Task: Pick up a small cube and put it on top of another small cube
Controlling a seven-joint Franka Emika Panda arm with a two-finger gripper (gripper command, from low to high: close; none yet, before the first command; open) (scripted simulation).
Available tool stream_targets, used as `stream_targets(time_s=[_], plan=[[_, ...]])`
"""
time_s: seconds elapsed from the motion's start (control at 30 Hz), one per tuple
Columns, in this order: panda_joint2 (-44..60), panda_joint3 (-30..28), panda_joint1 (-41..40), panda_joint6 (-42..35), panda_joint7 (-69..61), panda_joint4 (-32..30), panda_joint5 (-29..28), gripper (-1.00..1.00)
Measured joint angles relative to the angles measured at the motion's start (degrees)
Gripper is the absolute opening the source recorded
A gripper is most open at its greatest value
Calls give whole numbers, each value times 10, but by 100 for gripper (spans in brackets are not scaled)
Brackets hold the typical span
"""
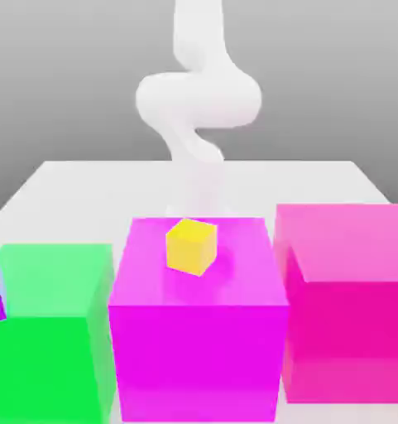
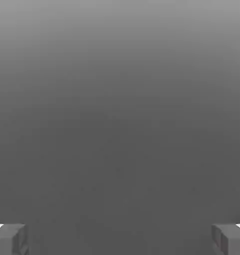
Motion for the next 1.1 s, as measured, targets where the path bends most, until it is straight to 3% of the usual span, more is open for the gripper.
stream_targets(time_s=[0.63, 1.1], plan=[[89, -306, 109, 35, -482, -5, -53, 0], [233, -585, 275, 94, -856, -16, -52, 0]])
